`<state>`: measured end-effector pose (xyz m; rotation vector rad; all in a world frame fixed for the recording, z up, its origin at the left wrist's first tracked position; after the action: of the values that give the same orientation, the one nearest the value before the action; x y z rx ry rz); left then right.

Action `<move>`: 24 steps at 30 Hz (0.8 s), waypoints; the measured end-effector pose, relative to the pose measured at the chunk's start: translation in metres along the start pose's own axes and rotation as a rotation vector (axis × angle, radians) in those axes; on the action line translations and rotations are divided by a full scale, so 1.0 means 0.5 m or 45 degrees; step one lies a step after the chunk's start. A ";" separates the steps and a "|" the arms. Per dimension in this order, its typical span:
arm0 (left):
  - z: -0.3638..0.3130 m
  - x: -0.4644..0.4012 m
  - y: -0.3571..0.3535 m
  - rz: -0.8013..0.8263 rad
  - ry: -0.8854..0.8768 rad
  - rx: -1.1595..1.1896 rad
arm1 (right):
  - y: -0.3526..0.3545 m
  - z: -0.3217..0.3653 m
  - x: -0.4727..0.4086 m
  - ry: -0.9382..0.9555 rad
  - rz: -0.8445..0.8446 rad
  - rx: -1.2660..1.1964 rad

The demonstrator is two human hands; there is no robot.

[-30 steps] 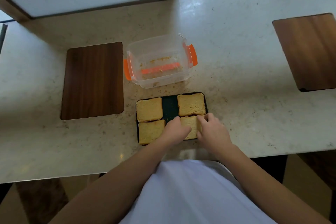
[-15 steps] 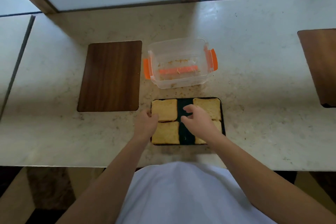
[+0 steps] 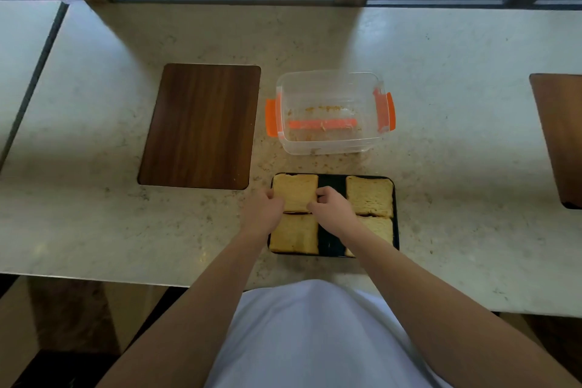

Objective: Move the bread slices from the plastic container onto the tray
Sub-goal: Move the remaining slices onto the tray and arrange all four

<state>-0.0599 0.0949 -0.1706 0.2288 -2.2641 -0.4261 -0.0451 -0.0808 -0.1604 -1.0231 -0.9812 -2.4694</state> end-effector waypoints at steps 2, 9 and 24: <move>-0.001 0.000 -0.002 0.023 0.007 -0.022 | -0.001 -0.001 0.000 0.000 -0.001 -0.014; -0.010 -0.004 -0.016 0.049 0.002 -0.031 | 0.003 -0.015 -0.005 0.004 -0.014 0.009; 0.028 0.030 -0.010 0.138 -0.020 0.022 | 0.038 -0.061 0.017 0.007 -0.152 0.031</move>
<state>-0.0800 0.0892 -0.1708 0.1110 -2.2835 -0.3529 -0.0571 -0.1159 -0.1610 -0.9761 -1.0977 -2.5471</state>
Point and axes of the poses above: each hand's wrist, its own x-axis away from the middle knuckle, its own y-axis out of the back of the hand, z = x × y, the point moved 9 cm from there along -x, towards the middle knuckle, and after that the axes turned 8 degrees about x, right-handed, at the moved point
